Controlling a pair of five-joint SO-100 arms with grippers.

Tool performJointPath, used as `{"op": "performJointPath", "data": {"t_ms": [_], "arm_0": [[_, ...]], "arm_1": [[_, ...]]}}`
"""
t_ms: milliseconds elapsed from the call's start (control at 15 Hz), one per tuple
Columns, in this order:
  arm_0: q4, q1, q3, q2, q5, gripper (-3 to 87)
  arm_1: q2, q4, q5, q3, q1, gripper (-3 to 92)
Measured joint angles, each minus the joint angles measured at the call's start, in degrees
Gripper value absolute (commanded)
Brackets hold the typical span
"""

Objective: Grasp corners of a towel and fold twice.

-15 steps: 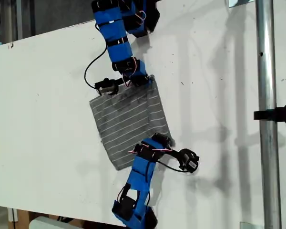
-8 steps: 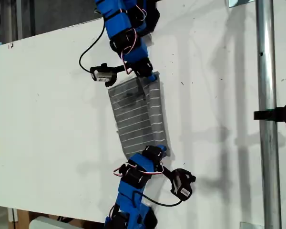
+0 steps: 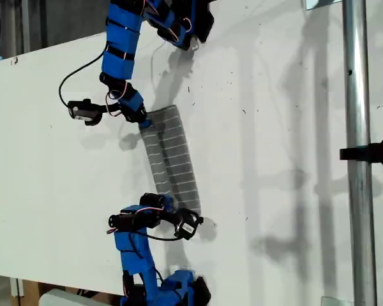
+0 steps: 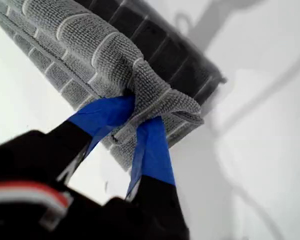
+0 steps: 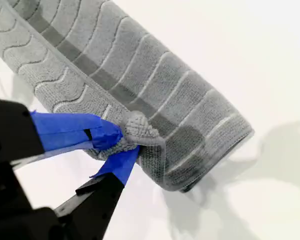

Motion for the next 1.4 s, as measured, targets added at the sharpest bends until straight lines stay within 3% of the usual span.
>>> {"op": "performJointPath", "data": {"t_ms": [133,267,467,667,1067,1400], "arm_0": [[0.35,-6.86,0.53,2.2,4.75,-2.9],[0.62,-8.17,3.52,4.31,5.63,-2.9],[-2.81,-4.48,8.79,4.39,1.93,-2.9],[-7.21,1.32,11.07,2.46,-2.46,-2.8],[-8.17,3.25,10.99,-4.31,-6.15,-2.7],[-8.17,7.03,9.23,-4.66,-9.58,0.6]], "arm_1": [[-9.76,1.58,-4.31,-13.27,3.25,-0.3],[-12.22,5.89,-5.1,-20.3,3.08,-0.3],[-12.22,11.43,-4.39,-18.54,-0.53,-0.3],[-12.13,11.25,-2.64,-10.9,-4.83,-0.3],[-15.12,4.66,-2.02,-4.48,-2.9,-0.3],[-13.18,13.36,-1.93,-6.77,-2.81,-0.3]]}}
